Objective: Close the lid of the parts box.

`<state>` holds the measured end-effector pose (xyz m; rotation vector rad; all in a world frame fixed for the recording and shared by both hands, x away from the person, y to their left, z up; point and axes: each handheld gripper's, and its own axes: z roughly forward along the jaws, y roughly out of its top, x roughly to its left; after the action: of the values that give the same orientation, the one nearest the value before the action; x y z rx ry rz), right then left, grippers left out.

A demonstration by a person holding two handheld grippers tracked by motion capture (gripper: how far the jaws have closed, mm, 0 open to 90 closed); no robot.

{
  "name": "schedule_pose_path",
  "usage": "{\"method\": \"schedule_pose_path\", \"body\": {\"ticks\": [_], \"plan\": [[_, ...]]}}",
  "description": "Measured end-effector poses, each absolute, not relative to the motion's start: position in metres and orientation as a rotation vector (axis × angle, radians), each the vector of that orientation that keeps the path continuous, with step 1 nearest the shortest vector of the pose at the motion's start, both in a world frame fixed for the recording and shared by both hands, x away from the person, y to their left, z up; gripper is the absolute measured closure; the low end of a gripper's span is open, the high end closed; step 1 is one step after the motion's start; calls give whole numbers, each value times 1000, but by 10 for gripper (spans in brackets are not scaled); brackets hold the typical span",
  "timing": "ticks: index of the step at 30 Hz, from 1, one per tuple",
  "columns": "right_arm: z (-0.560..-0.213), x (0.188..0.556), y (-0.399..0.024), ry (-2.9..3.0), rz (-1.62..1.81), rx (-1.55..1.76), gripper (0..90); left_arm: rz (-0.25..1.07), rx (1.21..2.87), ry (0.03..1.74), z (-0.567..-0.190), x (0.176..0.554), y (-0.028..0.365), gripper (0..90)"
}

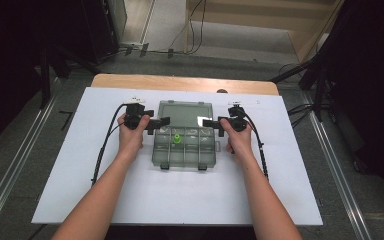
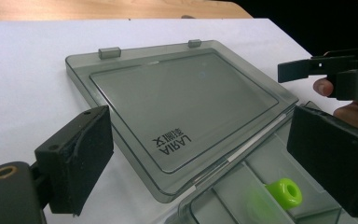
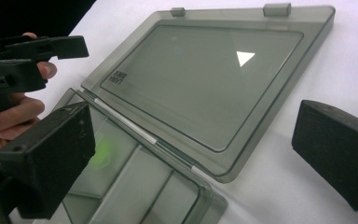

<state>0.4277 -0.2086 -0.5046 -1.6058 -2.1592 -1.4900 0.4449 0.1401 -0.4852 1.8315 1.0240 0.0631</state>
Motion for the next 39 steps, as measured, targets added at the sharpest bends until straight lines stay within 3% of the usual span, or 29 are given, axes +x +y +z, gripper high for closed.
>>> {"method": "schedule_pose_path", "body": {"ticks": [3, 5, 25, 28, 39], "plan": [[-507, 429, -209, -2133, -1469, -1629, 46, 32, 1824, 1056, -487, 448, 138, 109], [-508, 430, -208, -2123, -1439, -1658, 120, 33, 1840, 1075, -488, 449, 136, 126], [-518, 437, -200, -2089, -1377, -1706, 164, -17, 1866, 1216, -506, 453, 132, 214], [-517, 437, -200, -2097, -1366, -1711, 198, -26, 1855, 1227, -506, 453, 132, 224], [-514, 435, -201, -2160, -1354, -1734, 432, -6, 1850, 1246, -506, 455, 135, 444]]}}
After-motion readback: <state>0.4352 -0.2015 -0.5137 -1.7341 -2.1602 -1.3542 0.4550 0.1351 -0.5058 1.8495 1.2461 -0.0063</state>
